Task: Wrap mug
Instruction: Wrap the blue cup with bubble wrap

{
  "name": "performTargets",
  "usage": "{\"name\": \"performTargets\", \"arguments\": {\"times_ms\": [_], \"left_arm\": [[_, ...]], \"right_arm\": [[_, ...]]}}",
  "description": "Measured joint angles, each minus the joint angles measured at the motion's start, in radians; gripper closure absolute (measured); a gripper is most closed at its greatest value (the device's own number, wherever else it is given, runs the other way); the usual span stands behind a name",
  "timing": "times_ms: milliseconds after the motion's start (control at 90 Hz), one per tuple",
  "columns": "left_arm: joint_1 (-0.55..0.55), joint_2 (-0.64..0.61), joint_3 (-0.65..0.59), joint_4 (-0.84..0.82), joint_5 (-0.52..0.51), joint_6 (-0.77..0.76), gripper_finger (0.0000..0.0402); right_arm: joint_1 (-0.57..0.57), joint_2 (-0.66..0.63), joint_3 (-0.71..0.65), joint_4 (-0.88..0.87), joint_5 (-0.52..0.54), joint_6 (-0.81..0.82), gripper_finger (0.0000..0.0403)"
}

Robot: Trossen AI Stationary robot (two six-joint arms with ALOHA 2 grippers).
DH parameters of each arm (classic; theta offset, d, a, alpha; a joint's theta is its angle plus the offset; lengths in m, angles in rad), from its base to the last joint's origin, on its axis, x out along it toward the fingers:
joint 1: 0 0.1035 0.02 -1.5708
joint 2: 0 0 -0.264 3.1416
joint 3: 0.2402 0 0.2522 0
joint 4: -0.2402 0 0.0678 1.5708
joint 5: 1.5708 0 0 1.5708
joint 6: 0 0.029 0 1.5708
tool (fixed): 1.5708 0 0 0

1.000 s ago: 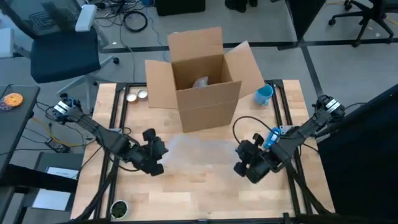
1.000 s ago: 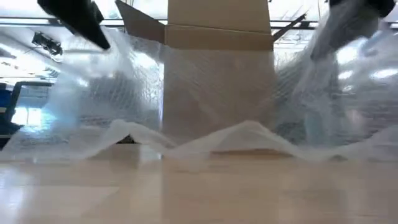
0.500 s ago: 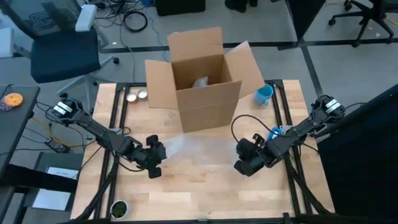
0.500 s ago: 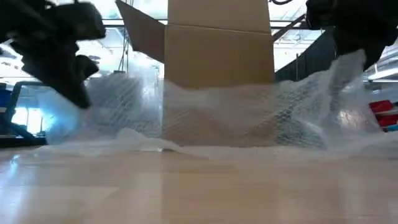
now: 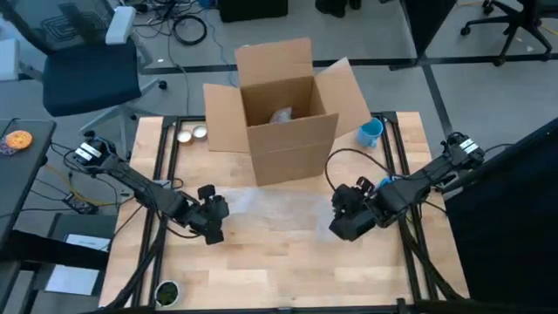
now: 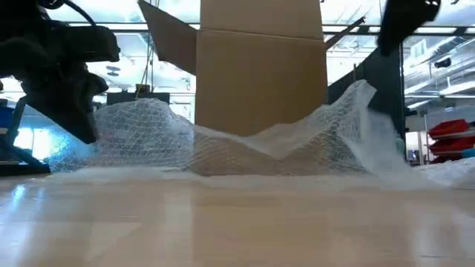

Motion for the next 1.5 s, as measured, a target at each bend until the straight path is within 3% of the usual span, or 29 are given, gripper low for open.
{"name": "performTargets", "arguments": {"times_ms": [156,311,533,744,1056,1189,1344,1500], "left_arm": [[0.0,0.0,0.016,0.007,0.001,0.0,0.0316],[0.0,0.0,0.022,0.008,0.002,-0.004,0.0333],[0.0,0.0,0.022,0.007,0.032,-0.03,0.0396],[0.0,0.0,0.022,0.007,0.031,-0.029,0.04],[0.0,0.0,0.022,0.008,0.027,-0.032,0.0401],[0.0,0.0,0.022,0.007,0.026,-0.031,0.0402],[0.0,0.0,0.022,0.006,0.054,-0.024,0.0402],[-0.002,0.0,0.022,0.003,0.085,-0.004,0.0402]], "right_arm": [[0.071,0.068,0.001,0.311,-0.001,-0.139,0.0232],[0.133,0.197,0.0,0.483,0.023,-0.173,0.0233],[0.196,0.381,0.0,0.502,0.107,0.023,0.0235],[0.219,0.505,0.0,0.46,0.143,-0.02,0.0238],[0.109,0.607,0.0,0.41,0.11,0.012,0.0249],[0.075,0.619,0.004,0.396,0.047,0.068,0.0285],[0.075,0.598,-0.001,0.386,0.063,0.077,0.0385],[0.093,0.539,-0.005,0.372,0.077,0.085,0.0401]]}}
